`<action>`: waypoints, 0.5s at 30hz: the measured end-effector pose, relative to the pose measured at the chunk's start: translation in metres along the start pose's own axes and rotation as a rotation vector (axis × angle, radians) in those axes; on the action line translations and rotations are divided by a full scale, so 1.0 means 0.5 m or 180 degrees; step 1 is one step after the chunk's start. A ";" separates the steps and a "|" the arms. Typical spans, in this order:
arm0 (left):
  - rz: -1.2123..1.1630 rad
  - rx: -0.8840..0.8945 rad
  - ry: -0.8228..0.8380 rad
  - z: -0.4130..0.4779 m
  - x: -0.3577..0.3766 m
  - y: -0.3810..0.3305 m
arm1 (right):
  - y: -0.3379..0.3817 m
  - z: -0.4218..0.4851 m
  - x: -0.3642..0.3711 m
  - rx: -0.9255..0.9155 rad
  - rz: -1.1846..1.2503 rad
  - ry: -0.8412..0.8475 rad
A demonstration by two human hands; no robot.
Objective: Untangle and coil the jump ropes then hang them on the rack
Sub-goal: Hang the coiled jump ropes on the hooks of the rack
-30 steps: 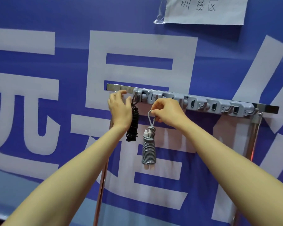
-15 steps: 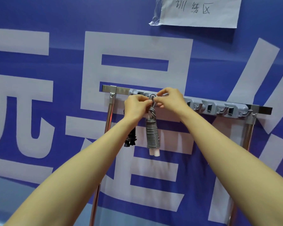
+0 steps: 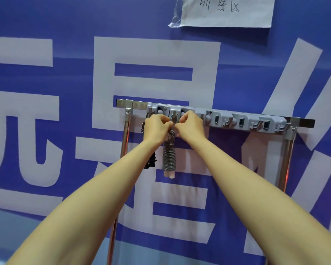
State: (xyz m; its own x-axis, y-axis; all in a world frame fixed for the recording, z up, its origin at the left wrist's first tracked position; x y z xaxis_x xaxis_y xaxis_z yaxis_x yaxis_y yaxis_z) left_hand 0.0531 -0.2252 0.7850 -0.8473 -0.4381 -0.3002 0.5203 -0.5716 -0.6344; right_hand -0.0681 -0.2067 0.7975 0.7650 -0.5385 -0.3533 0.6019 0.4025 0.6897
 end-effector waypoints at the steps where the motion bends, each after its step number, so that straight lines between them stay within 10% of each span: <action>1: 0.0090 0.0079 -0.0018 -0.004 0.001 -0.005 | 0.000 -0.007 -0.003 -0.0104 -0.0186 0.0016; 9: 0.1120 0.0860 -0.0398 -0.136 -0.016 0.023 | -0.055 -0.122 -0.023 -0.0939 -0.2108 0.0390; 15: 0.3338 0.1687 0.0490 -0.351 0.011 0.136 | -0.140 -0.305 -0.030 -0.1420 -0.3162 0.0850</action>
State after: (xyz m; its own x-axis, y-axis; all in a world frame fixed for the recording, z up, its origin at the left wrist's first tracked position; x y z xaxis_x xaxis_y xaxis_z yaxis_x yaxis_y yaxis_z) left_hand 0.0650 -0.1448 0.6151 0.0343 -0.7967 -0.6034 0.9170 -0.2150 0.3359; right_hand -0.0867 -0.1138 0.6579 -0.1080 -0.6137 -0.7821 0.9598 0.1408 -0.2430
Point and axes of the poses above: each hand's wrist, its own z-axis towards the middle knuckle, its own x-axis out of the palm, y = z × x, the point moved 5 cm from there along z, towards the middle knuckle, and after that the axes turned 6 degrees about z, right-handed, at the moved point
